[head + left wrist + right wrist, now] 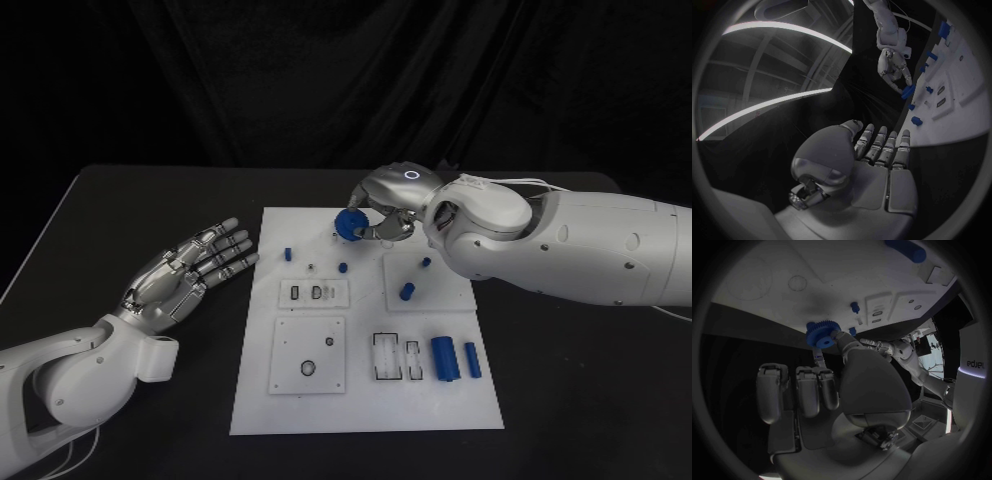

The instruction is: Assemble the parts on the task board

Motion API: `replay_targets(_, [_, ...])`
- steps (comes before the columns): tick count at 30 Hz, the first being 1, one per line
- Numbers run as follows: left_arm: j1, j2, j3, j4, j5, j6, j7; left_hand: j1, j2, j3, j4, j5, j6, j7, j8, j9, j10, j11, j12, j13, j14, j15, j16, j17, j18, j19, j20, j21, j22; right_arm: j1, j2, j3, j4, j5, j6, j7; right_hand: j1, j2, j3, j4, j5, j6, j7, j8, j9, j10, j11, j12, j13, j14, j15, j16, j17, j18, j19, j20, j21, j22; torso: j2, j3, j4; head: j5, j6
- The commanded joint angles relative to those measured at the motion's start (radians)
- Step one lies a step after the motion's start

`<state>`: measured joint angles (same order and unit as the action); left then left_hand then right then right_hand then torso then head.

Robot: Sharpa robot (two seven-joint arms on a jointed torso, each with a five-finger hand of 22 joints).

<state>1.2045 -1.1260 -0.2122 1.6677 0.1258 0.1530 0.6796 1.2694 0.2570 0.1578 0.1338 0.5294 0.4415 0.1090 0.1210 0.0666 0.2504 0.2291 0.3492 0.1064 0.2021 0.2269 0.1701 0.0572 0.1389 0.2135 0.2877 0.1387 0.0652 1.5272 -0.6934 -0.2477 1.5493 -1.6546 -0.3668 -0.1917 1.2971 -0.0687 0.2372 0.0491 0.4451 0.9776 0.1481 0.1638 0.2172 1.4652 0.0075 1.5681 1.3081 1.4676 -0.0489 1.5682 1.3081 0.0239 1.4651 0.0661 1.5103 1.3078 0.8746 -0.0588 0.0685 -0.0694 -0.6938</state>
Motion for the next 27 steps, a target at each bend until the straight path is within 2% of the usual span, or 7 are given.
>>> replay_targets(1, [0.001, 0.0, 0.0, 0.002, -0.001, 0.005, 0.112, -0.012, 0.0, 0.006, -0.001, 0.002, 0.005, 0.003, 0.007, 0.002, 0.001, 0.005, 0.006, 0.001, -0.002, 0.003, 0.004, -0.002, -0.011, -0.003, 0.0, -0.005, -0.002, -0.008, 0.022, 0.001, -0.019, 0.001, 0.018, 0.015, -0.012, 0.002, 0.0, 0.002, -0.003, 0.106, -0.077, 0.042, 0.107, 0.106, -0.006, 0.003, 0.263, 0.103, -0.006, 0.003, 0.263, -0.002, 0.05, -0.009, -0.001, 0.214, -0.001, -0.0002, -0.0003, -0.001, 0.001])
replay_targets(13, [0.001, 0.001, 0.0, 0.001, -0.002, 0.004, 0.113, -0.015, -0.001, 0.008, -0.003, 0.002, 0.006, 0.003, 0.007, 0.002, 0.002, 0.006, 0.008, 0.002, -0.002, 0.003, 0.004, -0.002, -0.011, -0.006, 0.0, -0.007, -0.003, -0.036, 0.079, 0.001, -0.072, -0.022, 0.043, 0.016, -0.019, 0.002, 0.001, 0.003, -0.026, 0.088, -0.071, 0.029, 0.111, 0.106, -0.001, 0.003, 0.263, 0.103, -0.003, 0.003, 0.263, 0.003, 0.04, -0.007, -0.013, 0.205, -0.001, 0.0012, -0.002, 0.002, 0.004])
replay_targets(17, [0.001, 0.002, 0.0, 0.0, -0.002, 0.005, 0.113, -0.015, -0.001, 0.009, -0.003, 0.002, 0.007, 0.003, 0.007, 0.002, 0.002, 0.006, 0.008, 0.002, -0.002, 0.003, 0.004, -0.002, -0.011, -0.006, 0.0, -0.006, -0.003, -0.038, 0.085, 0.001, -0.078, -0.024, 0.05, 0.014, -0.024, 0.002, 0.003, 0.004, -0.036, 0.069, -0.063, 0.015, 0.11, 0.106, 0.005, 0.003, 0.263, 0.103, 0.002, 0.003, 0.263, 0.004, 0.035, -0.004, -0.019, 0.201, 0.0, 0.0009, 0.002, -0.003, 0.005])
replay_targets(22, [0.001, 0.003, 0.0, -0.001, -0.002, 0.006, 0.113, -0.015, -0.002, 0.009, -0.004, 0.002, 0.006, 0.003, 0.007, 0.002, 0.002, 0.006, 0.008, 0.001, -0.002, 0.003, 0.004, -0.002, -0.011, -0.005, 0.0, -0.006, -0.003, -0.04, 0.09, 0.001, -0.082, -0.025, 0.056, 0.012, -0.031, 0.001, 0.006, 0.006, -0.044, 0.036, -0.048, -0.011, 0.104, 0.106, 0.019, 0.003, 0.263, 0.103, 0.013, 0.003, 0.263, 0.006, 0.029, 0.005, -0.026, 0.197, -0.001, 0.0012, 0.0011, -0.004, 0.006])
replay_targets(23, [0.001, 0.004, 0.0, -0.001, -0.001, 0.007, 0.112, -0.015, -0.002, 0.009, -0.004, 0.002, 0.006, 0.003, 0.007, 0.002, 0.002, 0.006, 0.008, 0.001, -0.002, 0.003, 0.004, -0.002, -0.011, -0.005, 0.0, -0.006, -0.003, -0.04, 0.092, 0.001, -0.083, -0.025, 0.058, 0.012, -0.037, 0.0, 0.008, 0.008, -0.047, -0.002, -0.032, -0.037, 0.093, 0.106, 0.032, 0.003, 0.263, 0.103, 0.023, 0.003, 0.263, 0.007, 0.025, 0.013, -0.031, 0.194, 0.0, 0.0013, 0.0007, -0.005, 0.006])
replay_targets(24, [0.001, 0.004, 0.0, -0.002, -0.001, 0.007, 0.112, -0.015, -0.002, 0.009, -0.004, 0.002, 0.006, 0.003, 0.007, 0.002, 0.002, 0.006, 0.008, 0.001, -0.002, 0.003, 0.004, -0.002, -0.011, -0.005, 0.0, -0.006, -0.003, -0.04, 0.093, 0.001, -0.084, -0.025, 0.06, 0.011, -0.038, -0.002, 0.011, 0.008, -0.051, -0.014, -0.026, -0.047, 0.087, 0.106, 0.038, 0.003, 0.263, 0.103, 0.029, 0.003, 0.263, 0.008, 0.023, 0.018, -0.033, 0.193, 0.0, 0.0013, 0.0004, -0.005, 0.006])
replay_targets(27, [0.001, 0.004, 0.0, -0.002, -0.001, 0.008, 0.112, -0.015, -0.002, 0.009, -0.004, 0.002, 0.006, 0.003, 0.007, 0.002, 0.002, 0.006, 0.008, 0.001, -0.002, 0.003, 0.004, -0.002, -0.011, -0.005, 0.0, -0.006, -0.003, -0.04, 0.096, 0.001, -0.086, -0.026, 0.065, 0.009, -0.036, -0.003, 0.016, 0.006, -0.055, -0.044, -0.023, -0.069, 0.076, 0.106, 0.032, 0.003, 0.263, 0.103, 0.029, 0.003, 0.263, 0.01, 0.02, 0.022, -0.037, 0.191, 0.0, 0.0016, -0.0006, -0.004, 0.005])
